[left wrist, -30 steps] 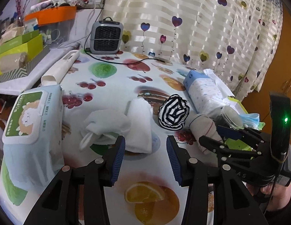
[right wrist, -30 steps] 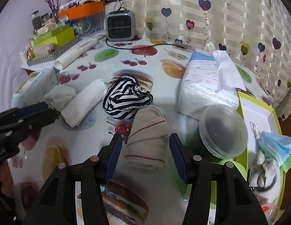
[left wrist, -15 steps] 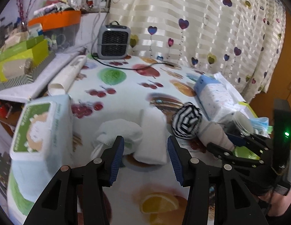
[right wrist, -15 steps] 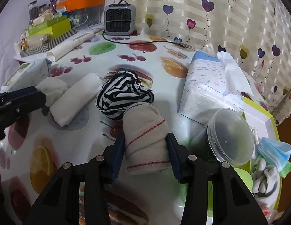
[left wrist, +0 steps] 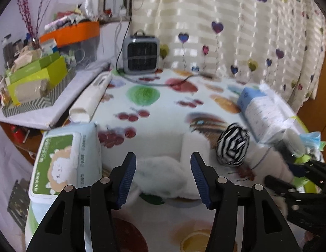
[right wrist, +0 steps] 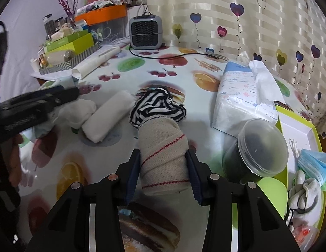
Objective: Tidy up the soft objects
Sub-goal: 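Grasp the white bandage roll with the right tool while the left tool grasps the white towel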
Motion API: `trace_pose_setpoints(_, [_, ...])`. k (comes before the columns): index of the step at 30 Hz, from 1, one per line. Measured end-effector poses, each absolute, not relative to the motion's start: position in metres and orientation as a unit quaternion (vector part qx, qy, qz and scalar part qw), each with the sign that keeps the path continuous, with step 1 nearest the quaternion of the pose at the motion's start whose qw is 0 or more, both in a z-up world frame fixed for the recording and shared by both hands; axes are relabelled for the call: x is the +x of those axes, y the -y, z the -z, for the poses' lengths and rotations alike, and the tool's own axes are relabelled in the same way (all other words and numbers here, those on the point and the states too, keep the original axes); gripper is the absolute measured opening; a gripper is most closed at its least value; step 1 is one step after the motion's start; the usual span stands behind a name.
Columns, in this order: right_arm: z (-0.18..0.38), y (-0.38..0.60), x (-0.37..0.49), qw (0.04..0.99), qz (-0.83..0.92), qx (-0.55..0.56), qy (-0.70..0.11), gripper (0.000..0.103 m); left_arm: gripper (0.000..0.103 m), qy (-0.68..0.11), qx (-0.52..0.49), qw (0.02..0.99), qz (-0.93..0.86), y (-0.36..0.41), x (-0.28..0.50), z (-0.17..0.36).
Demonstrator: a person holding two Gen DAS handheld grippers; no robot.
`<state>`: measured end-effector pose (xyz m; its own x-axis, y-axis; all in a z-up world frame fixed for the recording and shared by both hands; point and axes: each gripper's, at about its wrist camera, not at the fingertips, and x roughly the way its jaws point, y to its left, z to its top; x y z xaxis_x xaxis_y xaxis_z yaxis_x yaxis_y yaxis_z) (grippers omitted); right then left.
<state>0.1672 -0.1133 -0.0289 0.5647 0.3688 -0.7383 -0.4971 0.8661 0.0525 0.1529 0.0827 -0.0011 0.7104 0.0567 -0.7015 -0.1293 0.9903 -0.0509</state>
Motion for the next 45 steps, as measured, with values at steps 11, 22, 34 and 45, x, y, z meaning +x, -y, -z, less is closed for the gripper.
trace_pose_setpoints(11, [0.021, 0.122, 0.159, 0.886, -0.248, -0.064, -0.388, 0.044, 0.053, -0.408, -0.028, 0.91, -0.072, -0.078, 0.157, 0.019])
trace_pose_setpoints(22, [0.015, 0.131, 0.15, 0.889, -0.249, -0.054, -0.38, 0.044, 0.029, -0.416, 0.017, 0.904, -0.095, -0.073, 0.157, 0.025])
trace_pose_setpoints(34, [0.002, 0.143, 0.137, 0.897, -0.253, -0.035, -0.361, 0.044, 0.025, -0.352, -0.014, 0.935, -0.052, -0.06, 0.124, -0.015])
trace_pose_setpoints(45, [-0.015, 0.16, 0.12, 0.907, -0.264, 0.005, -0.328, 0.044, 0.025, -0.329, -0.039, 0.943, 0.002, -0.035, 0.094, -0.036])
